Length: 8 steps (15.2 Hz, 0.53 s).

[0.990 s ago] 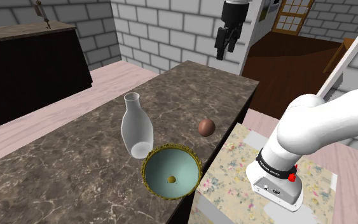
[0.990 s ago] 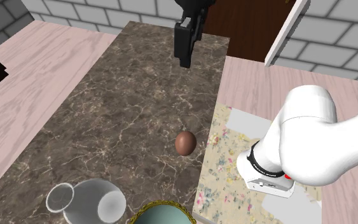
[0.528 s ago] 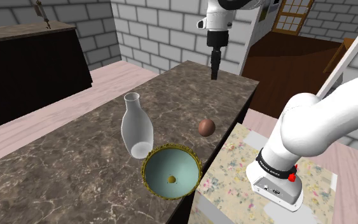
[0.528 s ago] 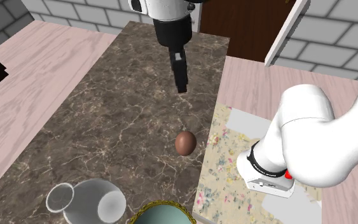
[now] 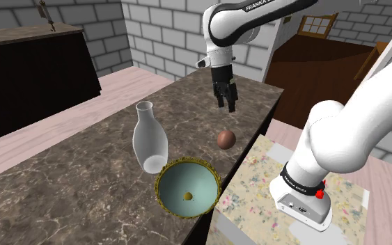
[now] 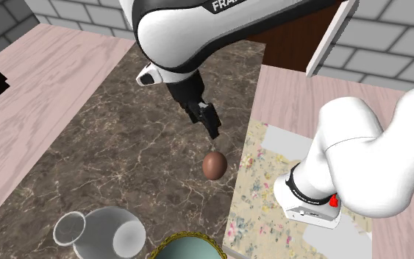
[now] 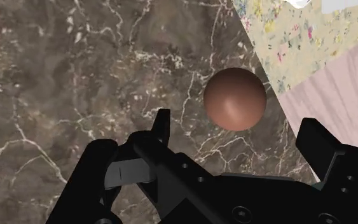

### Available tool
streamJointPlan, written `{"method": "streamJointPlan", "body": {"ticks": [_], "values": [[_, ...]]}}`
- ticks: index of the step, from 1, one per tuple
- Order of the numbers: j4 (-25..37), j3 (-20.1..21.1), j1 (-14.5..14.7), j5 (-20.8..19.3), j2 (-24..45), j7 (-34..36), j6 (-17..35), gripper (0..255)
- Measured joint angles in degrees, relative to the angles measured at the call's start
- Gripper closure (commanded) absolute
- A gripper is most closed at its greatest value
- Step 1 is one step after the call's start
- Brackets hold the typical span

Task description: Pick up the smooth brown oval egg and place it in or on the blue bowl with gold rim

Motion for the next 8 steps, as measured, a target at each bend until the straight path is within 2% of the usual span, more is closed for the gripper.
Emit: {"method": "streamJointPlan", "body": {"ticks": [4, 8], "values": [[-1.4, -0.6, 3.9, 1.4, 6.3, -13.1, 1.1, 0], [-4.2, -0.4, 4.8, 1.8, 7.4, -16.2, 3.5, 0]]}}
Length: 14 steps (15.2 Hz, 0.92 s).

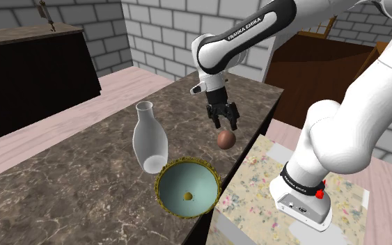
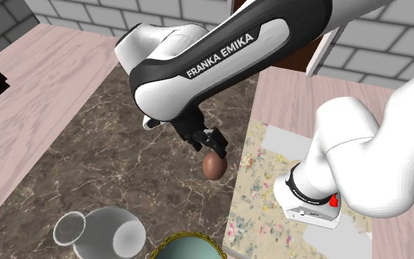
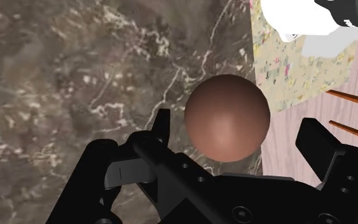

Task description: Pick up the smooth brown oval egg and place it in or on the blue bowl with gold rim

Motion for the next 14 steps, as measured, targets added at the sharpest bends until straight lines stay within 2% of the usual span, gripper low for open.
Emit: {"method": "streamJointPlan", "body": {"ticks": [4, 10, 11, 14], "values": [[-3.3, 0.2, 0.2, 0.2, -0.1, -0.2, 3.2, 0], [-3.7, 0.2, 0.2, 0.3, -0.1, -0.2, 3.6, 0], [-3.7, 0.2, 0.2, 0.3, -0.1, -0.2, 3.6, 255], [-3.7, 0.2, 0.2, 0.3, -0.1, -0.2, 3.6, 255]]}}
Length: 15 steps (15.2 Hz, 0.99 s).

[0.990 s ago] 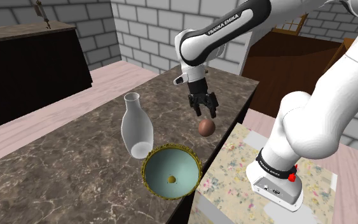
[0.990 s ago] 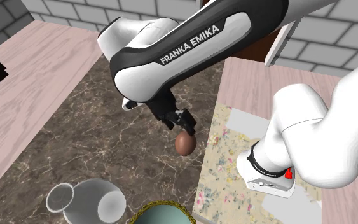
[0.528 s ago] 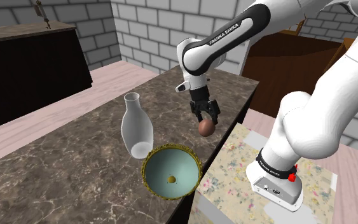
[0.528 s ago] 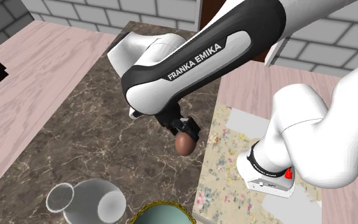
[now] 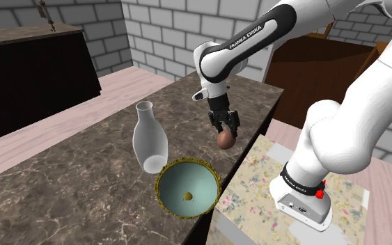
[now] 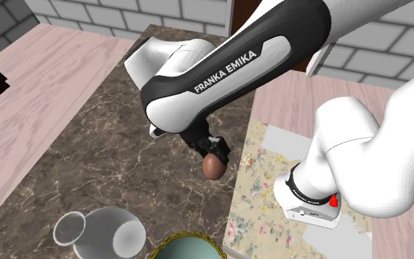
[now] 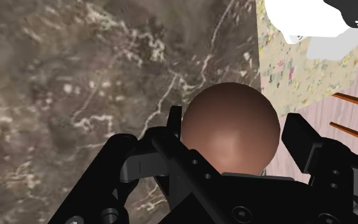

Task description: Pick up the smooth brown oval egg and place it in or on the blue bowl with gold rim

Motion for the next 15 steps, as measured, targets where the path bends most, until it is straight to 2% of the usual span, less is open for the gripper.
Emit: {"method": "streamJointPlan", "body": {"ticks": [8, 15], "values": [[0.2, 0.0, 0.0, 0.0, -0.2, 0.1, -0.4, 255], [2.6, 0.3, -0.2, -0.6, -3.3, 1.2, -5.8, 255]]}}
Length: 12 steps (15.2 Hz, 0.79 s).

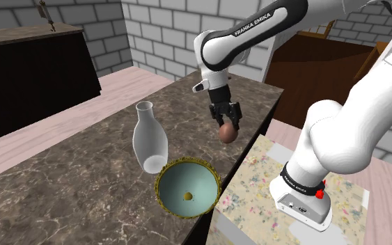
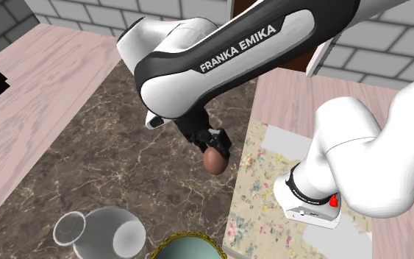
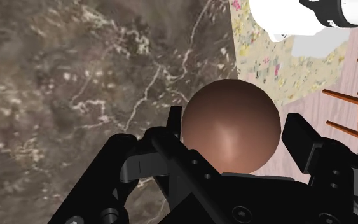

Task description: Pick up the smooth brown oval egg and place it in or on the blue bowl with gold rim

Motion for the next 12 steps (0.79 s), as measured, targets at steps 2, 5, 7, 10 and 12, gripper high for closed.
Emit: {"method": "streamJointPlan", "body": {"ticks": [2, 5, 7, 10, 12], "values": [[0.8, 0.2, 0.0, 0.0, -1.0, 0.5, -1.7, 255], [2.0, 0.4, 0.0, -0.2, -2.4, 1.0, -4.3, 255], [3.0, 0.4, -0.1, -0.3, -3.1, 1.2, -5.9, 255], [4.9, 0.6, -0.1, -0.3, -4.0, 1.6, -8.6, 255], [5.8, 0.7, -0.1, -0.3, -4.7, 2.0, -10.2, 255]]}}
